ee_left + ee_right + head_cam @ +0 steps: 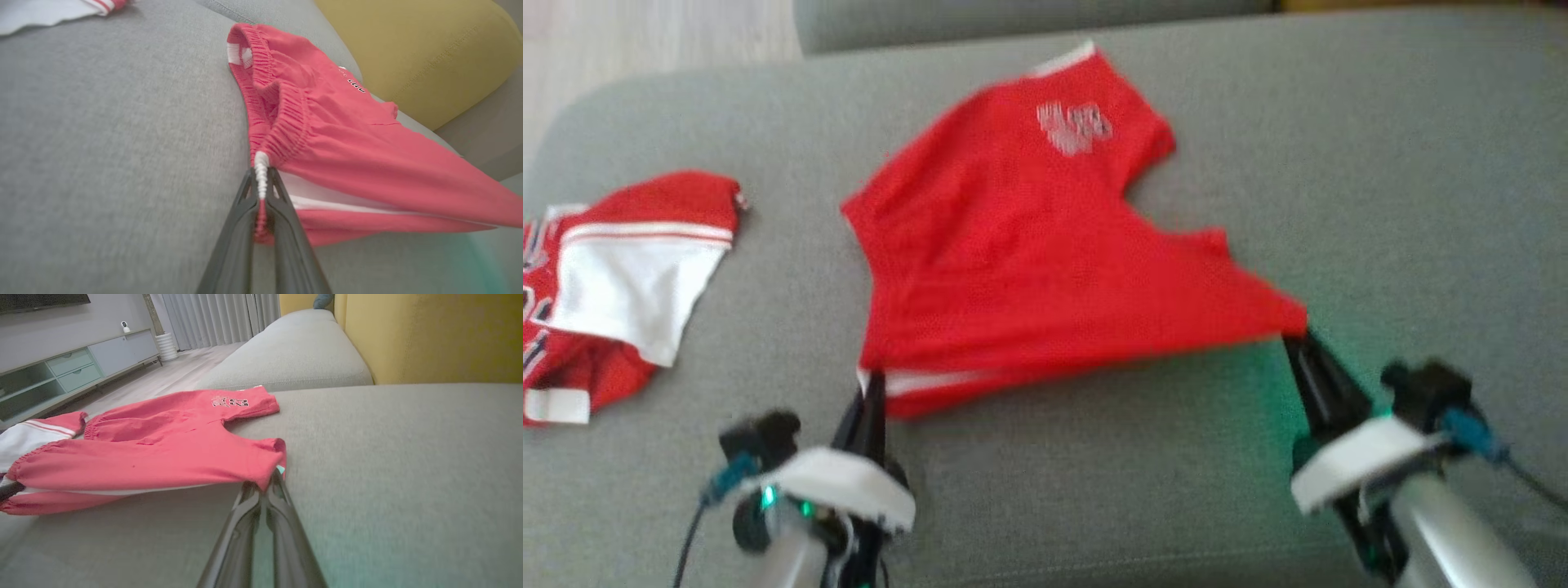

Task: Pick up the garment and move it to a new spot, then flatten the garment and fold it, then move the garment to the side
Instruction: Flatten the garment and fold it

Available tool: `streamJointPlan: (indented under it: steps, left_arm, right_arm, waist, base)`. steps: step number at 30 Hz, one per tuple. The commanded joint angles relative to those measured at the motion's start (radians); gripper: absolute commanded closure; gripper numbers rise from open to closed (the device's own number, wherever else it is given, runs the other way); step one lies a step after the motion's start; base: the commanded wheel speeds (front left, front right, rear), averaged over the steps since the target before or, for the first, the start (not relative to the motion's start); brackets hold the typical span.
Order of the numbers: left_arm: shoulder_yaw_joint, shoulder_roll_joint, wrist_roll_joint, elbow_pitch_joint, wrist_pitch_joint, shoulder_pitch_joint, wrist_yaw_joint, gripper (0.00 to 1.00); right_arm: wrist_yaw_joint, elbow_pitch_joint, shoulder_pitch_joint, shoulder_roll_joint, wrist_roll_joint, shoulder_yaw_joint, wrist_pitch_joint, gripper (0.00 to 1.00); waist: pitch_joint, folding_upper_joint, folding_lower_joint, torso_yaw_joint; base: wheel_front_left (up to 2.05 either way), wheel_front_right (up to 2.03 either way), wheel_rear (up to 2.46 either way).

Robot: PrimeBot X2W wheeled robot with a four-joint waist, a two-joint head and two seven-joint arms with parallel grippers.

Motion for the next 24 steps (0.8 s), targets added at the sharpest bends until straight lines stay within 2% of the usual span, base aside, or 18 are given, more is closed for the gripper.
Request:
streamJointPlan:
  steps: [1,7,12,18,24]
  left_arm:
    - [0.036,0.024,-0.003,-0.031,-0.006,0.017,0.01,1.0]
    - [0.022,0.024,-0.01,-0.107,-0.006,0.167,0.017,1.0]
    - [-0.002,0.024,-0.016,-0.158,-0.006,0.173,0.017,1.0]
    - [-0.026,0.024,-0.018,-0.204,-0.006,0.071,0.021,1.0]
    - [-0.062,0.024,-0.057,-0.216,-0.006,-0.093,0.02,1.0]
  right_arm:
    - [0.006,-0.033,0.023,-0.023,0.015,0.01,-0.006,1.0]
    - [0.006,-0.131,0.193,-0.046,0.04,-0.014,0.032,1.0]
    - [0.006,-0.195,0.198,-0.054,0.025,-0.056,0.06,1.0]
    - [0.006,-0.213,0.05,-0.059,-0.019,-0.06,0.093,1.0]
    - [0.006,-0.133,-0.183,-0.064,-0.055,-0.05,0.111,1.0]
  waist:
    - [-0.069,0.0,0.0001,0.001]
    - [-0.152,0.0,0.0001,-0.001]
    - [-0.143,0.0,0.0001,0.026]
    - [-0.064,0.0,0.0001,0.084]
    - [0.047,0.0,0.0001,0.143]
  base:
    - [0.0,0.0,0.0]
    - [0.0,0.0,0.0]
    - [0.0,0.0,0.0]
    - [0.0,0.0,0.0]
    - [0.0,0.0,0.0]
